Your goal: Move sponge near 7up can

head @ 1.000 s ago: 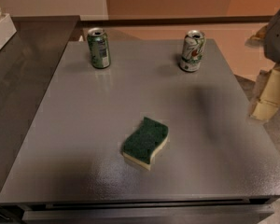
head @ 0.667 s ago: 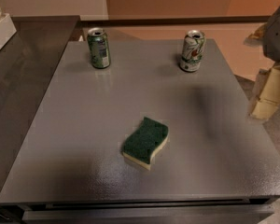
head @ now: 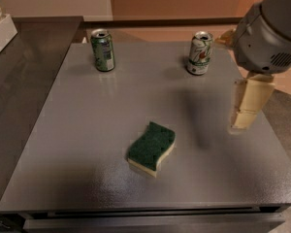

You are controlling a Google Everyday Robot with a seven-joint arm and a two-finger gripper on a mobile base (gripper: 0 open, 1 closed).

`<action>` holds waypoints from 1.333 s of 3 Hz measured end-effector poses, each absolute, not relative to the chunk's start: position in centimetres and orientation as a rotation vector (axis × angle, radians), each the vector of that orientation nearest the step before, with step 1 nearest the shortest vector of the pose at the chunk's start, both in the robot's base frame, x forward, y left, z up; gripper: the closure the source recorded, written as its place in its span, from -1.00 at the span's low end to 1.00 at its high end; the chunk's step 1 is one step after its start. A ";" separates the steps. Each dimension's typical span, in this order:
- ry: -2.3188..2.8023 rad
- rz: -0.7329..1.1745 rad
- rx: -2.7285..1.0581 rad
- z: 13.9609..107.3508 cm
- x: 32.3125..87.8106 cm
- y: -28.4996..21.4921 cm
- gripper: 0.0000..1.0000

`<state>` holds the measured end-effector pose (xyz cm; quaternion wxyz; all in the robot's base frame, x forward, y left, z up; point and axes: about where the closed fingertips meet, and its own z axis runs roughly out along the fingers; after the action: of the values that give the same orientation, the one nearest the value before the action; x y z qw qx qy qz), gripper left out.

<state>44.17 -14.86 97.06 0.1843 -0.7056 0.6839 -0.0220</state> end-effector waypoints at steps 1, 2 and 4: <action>1.722 -0.033 -2.158 95.7 43.9 -9.8 -1.00; 1.573 -0.007 -2.334 93.1 43.6 -5.6 -1.00; 1.440 0.017 -2.615 87.2 43.1 -1.5 -1.00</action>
Offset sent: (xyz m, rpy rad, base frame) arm -0.0059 0.1391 -0.0781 -0.1159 0.0661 0.5419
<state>43.05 -1.52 87.16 0.0782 -0.8733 0.4808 0.0058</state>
